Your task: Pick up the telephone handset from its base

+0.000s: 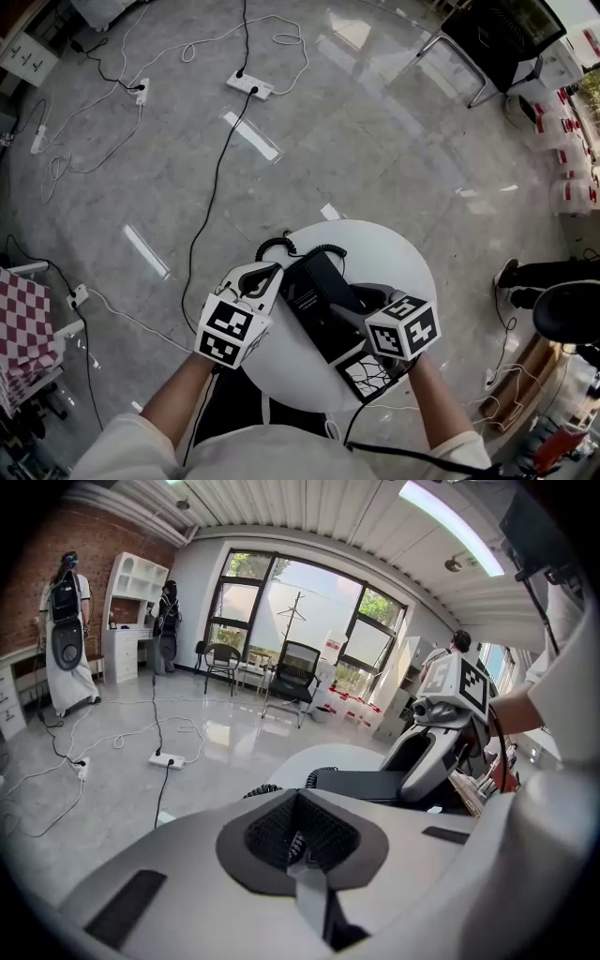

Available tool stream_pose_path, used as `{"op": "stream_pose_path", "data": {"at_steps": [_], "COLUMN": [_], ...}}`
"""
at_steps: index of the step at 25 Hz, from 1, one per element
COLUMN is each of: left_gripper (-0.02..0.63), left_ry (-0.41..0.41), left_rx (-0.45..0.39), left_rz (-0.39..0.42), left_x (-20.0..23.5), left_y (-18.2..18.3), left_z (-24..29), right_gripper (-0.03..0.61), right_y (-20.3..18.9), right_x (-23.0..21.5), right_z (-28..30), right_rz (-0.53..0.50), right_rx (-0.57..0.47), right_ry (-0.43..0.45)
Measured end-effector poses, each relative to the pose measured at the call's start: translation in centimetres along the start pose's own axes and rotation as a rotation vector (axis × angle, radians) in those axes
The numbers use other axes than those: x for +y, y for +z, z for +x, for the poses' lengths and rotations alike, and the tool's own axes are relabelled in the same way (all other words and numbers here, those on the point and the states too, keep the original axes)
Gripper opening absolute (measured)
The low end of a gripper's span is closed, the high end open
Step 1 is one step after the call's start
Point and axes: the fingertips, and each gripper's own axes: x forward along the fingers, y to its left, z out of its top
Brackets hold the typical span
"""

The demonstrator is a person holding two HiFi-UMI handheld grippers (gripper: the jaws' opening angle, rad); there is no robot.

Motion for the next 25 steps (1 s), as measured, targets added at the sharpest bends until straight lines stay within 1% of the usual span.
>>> {"op": "stream_pose_path", "data": {"at_steps": [4, 7, 14, 21, 23, 25], "left_gripper": [0.008, 0.008, 0.008, 0.008, 0.008, 0.008], "left_ry": [-0.001, -0.002, 0.001, -0.001, -0.011, -0.036], "left_rx": [0.004, 0.007, 0.007, 0.004, -0.001, -0.007], "left_rz": [0.003, 0.001, 0.000, 0.003, 0.013, 0.043], "left_x": [0.1, 0.1, 0.2, 0.4, 0.2, -0.3], "left_y": [0.0, 0.0, 0.1, 0.2, 0.4, 0.8], "left_z": [0.2, 0.2, 0.1, -0.1, 0.0, 0.0], "right_gripper": [0.222, 0.218, 0.201, 0.195, 0.190, 0.177], "right_y": [0.2, 0.3, 0.3, 0.6, 0.7, 0.9], "right_x": [0.1, 0.2, 0.2, 0.4, 0.4, 0.3], "right_z": [-0.3, -0.4, -0.9, -1.1, -1.3, -1.6], "right_rz": [-0.082, -0.107, -0.091, -0.081, -0.064, -0.043], "right_rx": [0.007, 0.009, 0.015, -0.014, -0.022, -0.036], "right_ry": [-0.073, -0.102, -0.107, -0.096, -0.083, -0.065]}}
